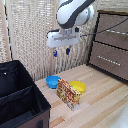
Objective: Kindly move your gripper toward the top drawer's handle. With caution, hold the handle robustly using your gripper and pull open the top drawer. Let the handle go. Relocate your gripper to the bowl placed in the background. Gently hold the bowl using your gripper. Bring the gripper and the bowl to the ajar drawer. Softly release the bowl into it.
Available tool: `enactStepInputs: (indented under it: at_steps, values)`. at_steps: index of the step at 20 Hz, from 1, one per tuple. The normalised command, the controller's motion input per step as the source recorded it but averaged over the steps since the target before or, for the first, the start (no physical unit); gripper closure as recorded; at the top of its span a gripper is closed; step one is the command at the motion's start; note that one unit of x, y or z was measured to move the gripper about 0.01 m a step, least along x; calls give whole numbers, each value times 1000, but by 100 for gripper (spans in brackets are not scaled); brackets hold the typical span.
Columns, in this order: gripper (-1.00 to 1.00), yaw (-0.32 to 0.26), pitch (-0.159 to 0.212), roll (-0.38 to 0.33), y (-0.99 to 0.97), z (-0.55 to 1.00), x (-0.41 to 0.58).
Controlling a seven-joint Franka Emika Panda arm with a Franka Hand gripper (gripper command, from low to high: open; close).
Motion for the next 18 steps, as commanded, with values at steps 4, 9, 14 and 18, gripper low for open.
enactStepInputs:
  at_steps: [4,9,14,18]
  values:
    - [-100,79,21,-106,0,873,78]
    - [-100,77,13,-91,-6,678,127]
    - [-100,33,7,-171,-142,666,218]
    - [-100,69,0,-337,-189,84,41]
